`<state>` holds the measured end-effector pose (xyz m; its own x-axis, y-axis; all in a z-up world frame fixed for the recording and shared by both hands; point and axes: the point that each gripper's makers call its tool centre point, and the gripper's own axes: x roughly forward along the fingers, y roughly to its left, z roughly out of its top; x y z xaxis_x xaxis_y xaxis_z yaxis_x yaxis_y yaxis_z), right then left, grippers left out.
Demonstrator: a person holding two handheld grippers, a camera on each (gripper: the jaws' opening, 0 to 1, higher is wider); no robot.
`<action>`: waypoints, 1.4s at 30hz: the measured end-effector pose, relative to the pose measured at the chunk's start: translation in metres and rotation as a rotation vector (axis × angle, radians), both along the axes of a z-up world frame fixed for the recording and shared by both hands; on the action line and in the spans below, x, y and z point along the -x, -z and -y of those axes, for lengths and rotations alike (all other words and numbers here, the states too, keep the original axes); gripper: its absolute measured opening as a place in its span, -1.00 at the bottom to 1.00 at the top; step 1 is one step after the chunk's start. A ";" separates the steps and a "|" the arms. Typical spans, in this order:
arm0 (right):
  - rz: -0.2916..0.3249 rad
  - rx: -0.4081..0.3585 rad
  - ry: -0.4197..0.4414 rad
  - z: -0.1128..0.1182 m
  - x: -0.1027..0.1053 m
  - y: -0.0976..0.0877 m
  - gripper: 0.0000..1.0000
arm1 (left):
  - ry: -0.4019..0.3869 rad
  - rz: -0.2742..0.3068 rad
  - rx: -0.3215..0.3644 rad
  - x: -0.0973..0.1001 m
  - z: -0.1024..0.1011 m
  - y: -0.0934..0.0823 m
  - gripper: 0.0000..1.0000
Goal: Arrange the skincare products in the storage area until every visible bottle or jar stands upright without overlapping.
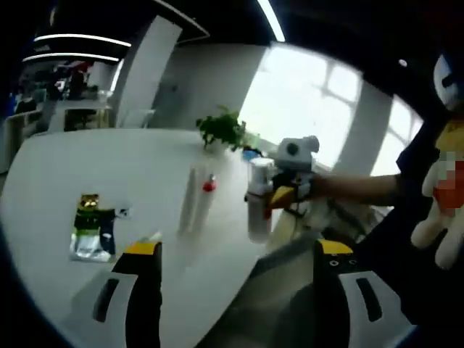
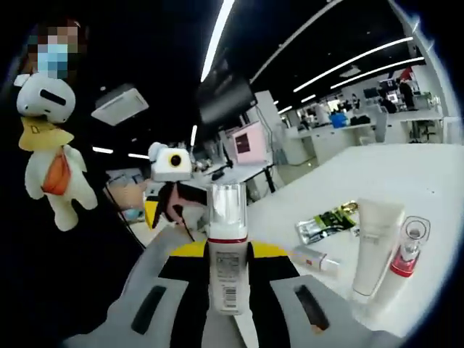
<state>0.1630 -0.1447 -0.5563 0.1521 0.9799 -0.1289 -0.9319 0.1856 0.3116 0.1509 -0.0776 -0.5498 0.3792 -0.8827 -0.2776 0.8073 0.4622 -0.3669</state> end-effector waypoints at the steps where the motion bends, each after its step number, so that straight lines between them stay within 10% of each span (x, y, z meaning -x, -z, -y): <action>1: 0.000 -0.002 -0.017 -0.004 0.002 -0.001 -0.62 | 0.011 0.008 0.016 0.001 0.003 -0.006 0.58; 27: 0.029 -0.070 -0.241 -0.033 0.029 -0.032 -0.61 | 0.233 0.173 0.024 0.000 0.056 -0.052 -0.28; 42: 0.042 -0.029 -0.126 -0.023 0.016 -0.030 -0.59 | 0.217 0.206 0.012 -0.009 0.067 -0.058 -0.58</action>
